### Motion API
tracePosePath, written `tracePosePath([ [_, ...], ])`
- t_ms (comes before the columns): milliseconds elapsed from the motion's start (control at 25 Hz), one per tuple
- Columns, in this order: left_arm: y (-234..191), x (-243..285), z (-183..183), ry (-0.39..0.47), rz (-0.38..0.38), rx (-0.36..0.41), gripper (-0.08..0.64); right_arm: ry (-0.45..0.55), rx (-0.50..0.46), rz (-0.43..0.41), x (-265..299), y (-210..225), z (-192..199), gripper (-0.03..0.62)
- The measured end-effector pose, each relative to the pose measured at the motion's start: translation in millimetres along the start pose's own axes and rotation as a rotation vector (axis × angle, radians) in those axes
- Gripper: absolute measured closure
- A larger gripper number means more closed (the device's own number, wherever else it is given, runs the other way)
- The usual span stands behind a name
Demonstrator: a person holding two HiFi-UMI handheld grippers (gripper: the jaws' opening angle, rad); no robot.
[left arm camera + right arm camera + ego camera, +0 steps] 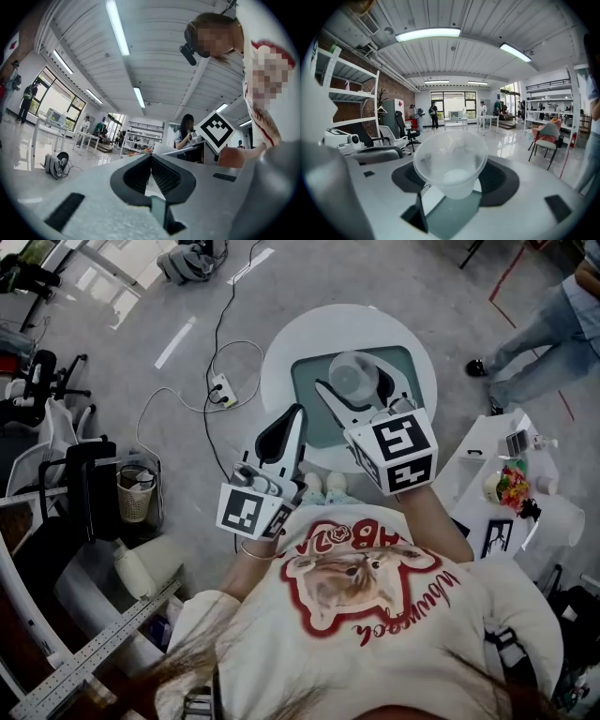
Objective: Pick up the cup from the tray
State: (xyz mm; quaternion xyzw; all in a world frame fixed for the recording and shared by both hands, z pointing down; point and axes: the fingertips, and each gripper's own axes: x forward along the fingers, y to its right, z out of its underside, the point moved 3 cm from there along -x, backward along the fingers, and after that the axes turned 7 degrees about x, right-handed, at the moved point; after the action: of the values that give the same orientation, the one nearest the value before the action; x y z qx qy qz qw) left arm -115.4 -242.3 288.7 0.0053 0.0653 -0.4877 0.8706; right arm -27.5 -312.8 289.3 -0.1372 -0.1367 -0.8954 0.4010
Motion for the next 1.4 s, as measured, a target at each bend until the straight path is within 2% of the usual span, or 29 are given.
tracePosePath([
  [240, 4, -14, 4, 0.013, -0.042, -0.001, 0.546, 0.019, -0.026, -0.023, -12, -8, 2, 0.285],
  [640, 26, -48, -6, 0.03, -0.02, 0.003, 0.546, 0.026, -0.016, 0.008, -51, -30, 18, 0.285],
  [1200, 88, -176, -25, 0.022, 0.052, 0.015, 0.546, 0.078, -0.017, 0.048, -140, -139, 53, 0.285],
  [1400, 104, -216, -32, 0.041, 0.043, 0.026, 0.546, 0.088, -0.038, 0.053, -167, -171, 67, 0.285],
])
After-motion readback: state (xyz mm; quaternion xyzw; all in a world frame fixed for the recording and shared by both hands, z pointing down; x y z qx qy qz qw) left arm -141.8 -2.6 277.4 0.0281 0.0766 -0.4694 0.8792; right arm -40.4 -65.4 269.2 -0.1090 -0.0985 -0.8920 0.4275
